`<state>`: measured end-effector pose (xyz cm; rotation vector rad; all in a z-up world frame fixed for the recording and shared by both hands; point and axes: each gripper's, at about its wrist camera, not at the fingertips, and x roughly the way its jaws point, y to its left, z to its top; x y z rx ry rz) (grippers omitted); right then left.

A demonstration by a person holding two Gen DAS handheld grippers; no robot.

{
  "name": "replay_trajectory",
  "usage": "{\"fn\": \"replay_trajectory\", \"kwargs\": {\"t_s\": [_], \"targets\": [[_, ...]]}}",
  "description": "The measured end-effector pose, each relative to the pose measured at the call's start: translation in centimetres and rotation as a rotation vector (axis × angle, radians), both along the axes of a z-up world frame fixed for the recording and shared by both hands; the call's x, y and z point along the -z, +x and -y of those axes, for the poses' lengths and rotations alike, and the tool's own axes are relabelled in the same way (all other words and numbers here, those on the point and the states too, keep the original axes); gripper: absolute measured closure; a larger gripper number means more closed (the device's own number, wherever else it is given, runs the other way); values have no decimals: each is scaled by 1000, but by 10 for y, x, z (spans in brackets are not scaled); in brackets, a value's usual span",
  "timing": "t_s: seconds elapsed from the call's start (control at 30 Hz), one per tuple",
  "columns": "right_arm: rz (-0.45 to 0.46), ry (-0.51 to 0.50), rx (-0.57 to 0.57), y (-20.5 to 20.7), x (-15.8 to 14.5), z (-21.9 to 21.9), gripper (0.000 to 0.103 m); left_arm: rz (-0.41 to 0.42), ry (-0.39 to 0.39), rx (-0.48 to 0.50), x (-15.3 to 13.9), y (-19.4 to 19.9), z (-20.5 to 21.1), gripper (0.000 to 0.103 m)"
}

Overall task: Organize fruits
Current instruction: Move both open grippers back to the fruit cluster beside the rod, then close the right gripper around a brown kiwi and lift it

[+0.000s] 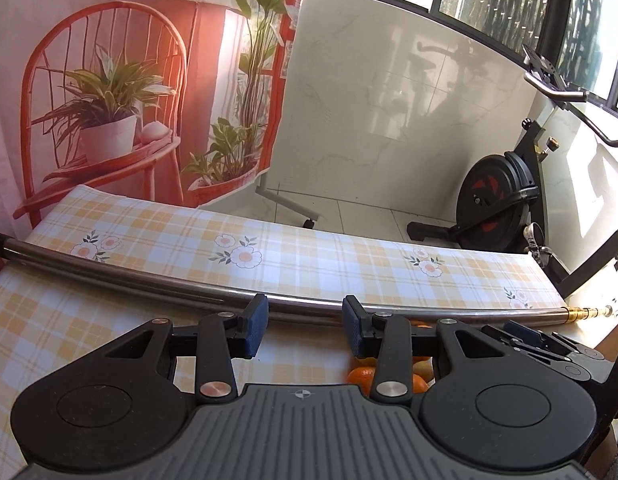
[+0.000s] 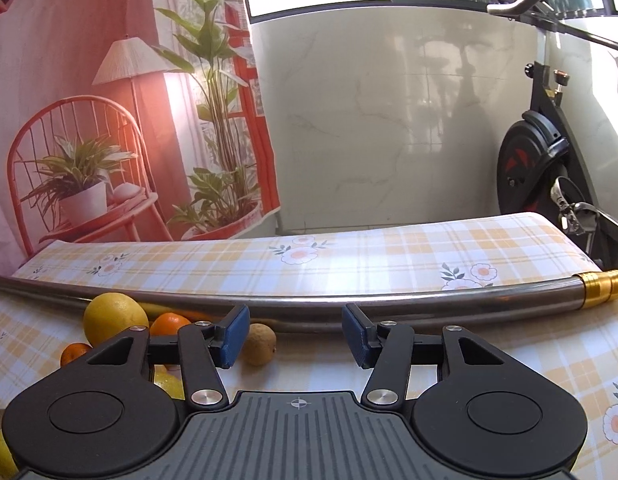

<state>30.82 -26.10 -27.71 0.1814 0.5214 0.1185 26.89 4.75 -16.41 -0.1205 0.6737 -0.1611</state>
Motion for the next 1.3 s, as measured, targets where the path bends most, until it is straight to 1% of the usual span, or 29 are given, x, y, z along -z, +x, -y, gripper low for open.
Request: {"fn": "replay_trajectory", "kwargs": {"t_s": [0.2, 0.4, 0.5, 0.57, 0.63, 0.77, 1.0, 1.17, 1.3], "targets": [[-27, -21, -48, 8, 10, -12, 65, -31, 5, 27, 12, 8, 5, 60], [-54, -32, -115, 18, 11, -23, 67, -60, -16, 45, 19, 16, 8, 60], [-79, -56, -134, 23, 13, -31, 73, -72, -18, 54, 21, 16, 10, 59], [-85, -57, -137, 23, 13, -33, 81, -79, -18, 54, 24, 16, 11, 56], [-83, -52, -135, 22, 13, -33, 81, -83, -21, 56, 24, 16, 11, 54], [-48, -41, -117, 11, 12, -29, 81, -93, -20, 68, 25, 15, 14, 54], [-9, 6, -115, -23, 10, -24, 81, -113, -26, 95, 28, 11, 20, 54], [17, 40, -60, -48, 9, -17, 81, -141, -22, 134, 35, 8, 29, 53], [27, 56, -28, -56, 9, -12, 81, -158, -36, 122, 37, 11, 26, 53]]}}
